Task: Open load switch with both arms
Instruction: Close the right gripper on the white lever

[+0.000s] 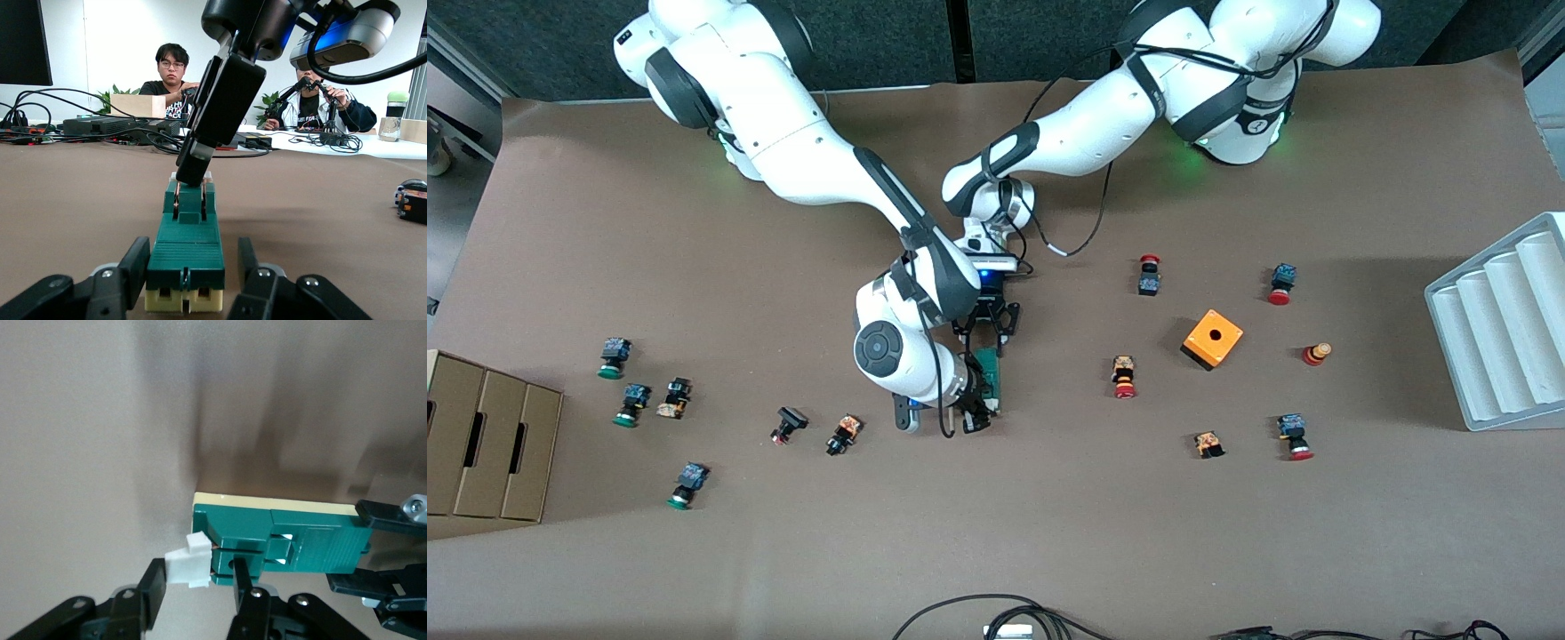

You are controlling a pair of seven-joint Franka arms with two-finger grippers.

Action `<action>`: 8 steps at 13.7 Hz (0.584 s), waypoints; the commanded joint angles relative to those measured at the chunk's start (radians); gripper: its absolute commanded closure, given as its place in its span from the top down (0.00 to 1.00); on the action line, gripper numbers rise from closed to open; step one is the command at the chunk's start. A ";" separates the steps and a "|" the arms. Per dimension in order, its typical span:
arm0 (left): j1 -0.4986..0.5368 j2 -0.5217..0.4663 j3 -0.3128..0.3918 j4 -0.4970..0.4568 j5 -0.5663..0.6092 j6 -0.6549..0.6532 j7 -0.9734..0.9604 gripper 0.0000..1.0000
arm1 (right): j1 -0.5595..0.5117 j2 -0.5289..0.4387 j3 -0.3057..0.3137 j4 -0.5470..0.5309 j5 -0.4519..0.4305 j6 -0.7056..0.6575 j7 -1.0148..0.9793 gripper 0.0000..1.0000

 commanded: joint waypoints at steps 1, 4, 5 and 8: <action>-0.009 0.088 0.010 0.059 0.011 0.020 -0.037 0.60 | 0.006 0.004 0.009 -0.003 0.038 -0.030 0.004 0.48; -0.009 0.088 0.010 0.057 0.010 0.020 -0.037 0.60 | 0.007 -0.004 0.013 -0.012 0.037 -0.030 0.004 0.48; -0.009 0.088 0.010 0.059 0.011 0.020 -0.037 0.60 | 0.007 -0.006 0.013 -0.014 0.037 -0.030 0.004 0.48; -0.009 0.088 0.010 0.057 0.008 0.020 -0.037 0.60 | 0.006 -0.016 0.013 -0.025 0.037 -0.031 0.004 0.48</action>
